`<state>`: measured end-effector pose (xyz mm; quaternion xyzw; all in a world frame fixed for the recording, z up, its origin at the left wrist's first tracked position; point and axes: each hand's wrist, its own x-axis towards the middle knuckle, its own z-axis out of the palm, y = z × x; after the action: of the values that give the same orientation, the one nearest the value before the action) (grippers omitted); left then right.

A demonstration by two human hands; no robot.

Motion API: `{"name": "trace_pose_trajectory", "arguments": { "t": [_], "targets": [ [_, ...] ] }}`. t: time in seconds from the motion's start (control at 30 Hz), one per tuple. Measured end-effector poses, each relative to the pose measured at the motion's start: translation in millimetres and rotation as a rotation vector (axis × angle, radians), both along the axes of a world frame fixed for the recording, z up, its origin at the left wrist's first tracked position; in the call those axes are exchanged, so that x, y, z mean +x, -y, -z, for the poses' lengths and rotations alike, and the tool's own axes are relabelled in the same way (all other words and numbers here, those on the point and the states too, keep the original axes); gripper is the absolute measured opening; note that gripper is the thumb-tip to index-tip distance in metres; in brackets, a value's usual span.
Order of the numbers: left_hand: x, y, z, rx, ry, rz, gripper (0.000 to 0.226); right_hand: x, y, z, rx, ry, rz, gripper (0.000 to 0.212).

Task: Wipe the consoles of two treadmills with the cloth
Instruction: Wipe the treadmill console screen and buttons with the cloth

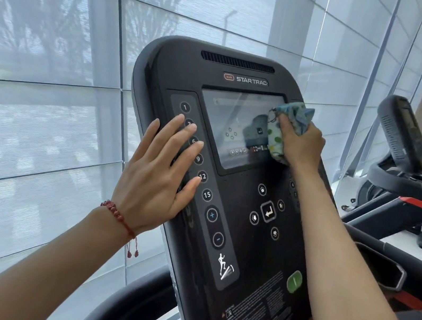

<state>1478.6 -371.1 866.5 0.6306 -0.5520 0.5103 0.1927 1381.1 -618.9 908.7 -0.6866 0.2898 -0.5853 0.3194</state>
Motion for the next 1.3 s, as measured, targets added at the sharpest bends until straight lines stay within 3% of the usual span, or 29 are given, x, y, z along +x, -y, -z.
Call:
{"name": "trace_pose_trajectory", "arguments": {
  "t": [0.33, 0.57, 0.7, 0.97, 1.3],
  "targets": [
    [-2, 0, -1, 0.007, 0.019, -0.034, 0.056, 15, -98, 5, -0.201, 0.027, -0.174, 0.028],
    [-2, -7, -3, -0.027, 0.068, -0.080, 0.055, 11, -120, 6, -0.115, 0.137, -0.291, 0.019],
    [-1, -15, 1, -0.087, 0.047, -0.099, 0.058, 24, -135, -5, -0.167, 0.154, -0.236, 0.027],
    [6, -29, 11, -0.105, -0.016, -0.085, 0.058, 76, -144, -79, -0.263, 0.083, -0.184, 0.041],
    [4, -43, 28, -0.063, -0.022, -0.109, 0.058, 28, -162, 2, -0.300, 0.068, -0.230, 0.039]
  ]
}}
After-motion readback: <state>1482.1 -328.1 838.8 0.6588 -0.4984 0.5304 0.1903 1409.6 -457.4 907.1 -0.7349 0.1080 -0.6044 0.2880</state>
